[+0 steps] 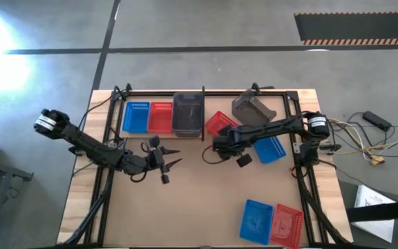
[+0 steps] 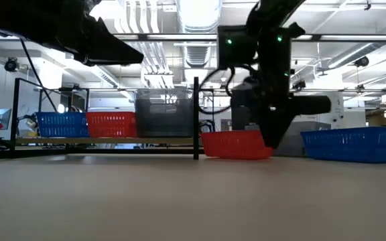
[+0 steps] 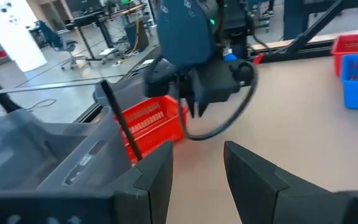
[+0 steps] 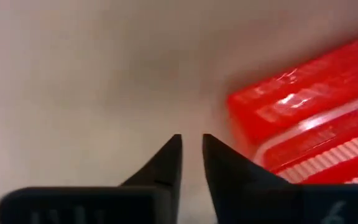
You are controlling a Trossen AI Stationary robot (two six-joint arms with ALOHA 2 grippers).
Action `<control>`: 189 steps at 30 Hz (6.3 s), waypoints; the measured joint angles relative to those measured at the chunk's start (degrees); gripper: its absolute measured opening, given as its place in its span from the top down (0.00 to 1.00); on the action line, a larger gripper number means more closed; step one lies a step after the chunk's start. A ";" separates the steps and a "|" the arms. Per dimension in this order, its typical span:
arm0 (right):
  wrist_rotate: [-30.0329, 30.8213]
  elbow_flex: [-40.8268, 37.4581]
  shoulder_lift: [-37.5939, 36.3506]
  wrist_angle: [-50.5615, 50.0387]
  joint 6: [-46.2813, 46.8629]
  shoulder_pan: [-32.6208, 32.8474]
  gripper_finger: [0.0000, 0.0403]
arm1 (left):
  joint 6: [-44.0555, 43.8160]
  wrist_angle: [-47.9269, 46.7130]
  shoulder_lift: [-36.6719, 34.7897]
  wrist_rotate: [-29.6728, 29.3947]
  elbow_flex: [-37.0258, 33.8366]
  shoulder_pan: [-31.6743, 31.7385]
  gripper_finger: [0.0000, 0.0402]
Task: Stack baskets on shelf by color
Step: Stack the top red bin on the red bin on the shelf
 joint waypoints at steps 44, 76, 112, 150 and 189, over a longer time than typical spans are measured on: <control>-10.90 4.37 -0.46 -6.92 13.08 4.74 0.97 | 0.03 0.32 -0.15 1.06 1.45 -5.45 0.68; -12.11 51.67 31.54 10.53 24.06 13.26 0.71 | -15.02 -24.17 -0.74 -13.43 13.15 -23.08 0.68; 22.00 -32.85 -19.82 55.64 55.69 29.65 0.85 | -20.99 -68.95 28.02 36.93 41.54 0.54 0.58; 21.94 -33.80 -16.53 59.87 54.63 31.55 0.85 | -11.76 -71.92 25.38 27.48 37.15 7.85 0.83; 21.92 -33.78 -16.57 66.56 45.49 31.79 0.86 | 7.64 -87.84 1.85 23.55 44.18 33.58 1.00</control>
